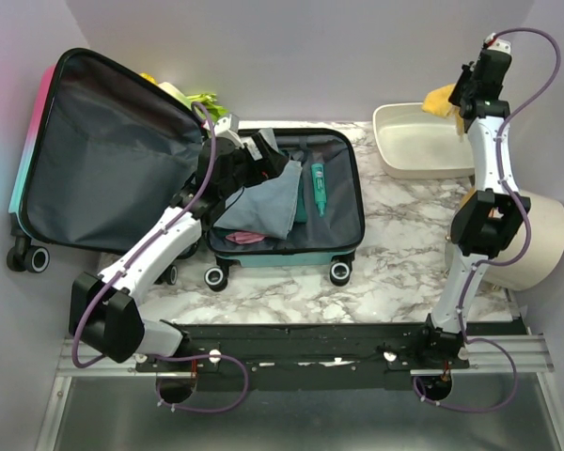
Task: Open, take out, and arrange the luggage
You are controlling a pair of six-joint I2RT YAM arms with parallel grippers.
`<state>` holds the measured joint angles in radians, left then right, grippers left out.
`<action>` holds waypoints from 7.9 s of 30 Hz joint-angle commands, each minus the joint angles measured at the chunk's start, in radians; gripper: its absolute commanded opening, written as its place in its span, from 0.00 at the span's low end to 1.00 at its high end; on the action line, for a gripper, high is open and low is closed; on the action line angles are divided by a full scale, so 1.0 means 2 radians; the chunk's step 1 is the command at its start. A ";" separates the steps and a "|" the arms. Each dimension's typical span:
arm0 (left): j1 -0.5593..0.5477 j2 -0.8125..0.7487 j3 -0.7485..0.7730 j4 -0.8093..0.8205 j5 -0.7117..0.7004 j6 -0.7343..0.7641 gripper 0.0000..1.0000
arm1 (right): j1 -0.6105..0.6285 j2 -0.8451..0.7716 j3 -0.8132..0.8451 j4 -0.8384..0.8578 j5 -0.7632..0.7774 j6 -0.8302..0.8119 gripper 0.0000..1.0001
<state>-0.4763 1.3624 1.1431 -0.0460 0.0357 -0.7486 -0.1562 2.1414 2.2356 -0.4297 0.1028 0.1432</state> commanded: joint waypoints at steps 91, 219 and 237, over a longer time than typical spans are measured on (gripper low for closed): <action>0.026 -0.082 -0.054 0.031 -0.144 0.024 0.99 | -0.007 0.165 0.055 -0.142 -0.072 0.044 1.00; 0.098 -0.037 -0.072 -0.084 -0.019 0.070 0.99 | 0.353 -0.091 -0.406 0.131 -0.186 0.172 0.01; 0.089 0.155 0.063 -0.196 -0.144 0.116 0.99 | 0.337 -0.081 -0.405 0.131 -0.189 0.171 0.01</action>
<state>-0.2764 1.6371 1.2236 -0.3592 -0.1104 -0.5644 0.5343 1.9587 1.4216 -0.1711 -0.2760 0.5098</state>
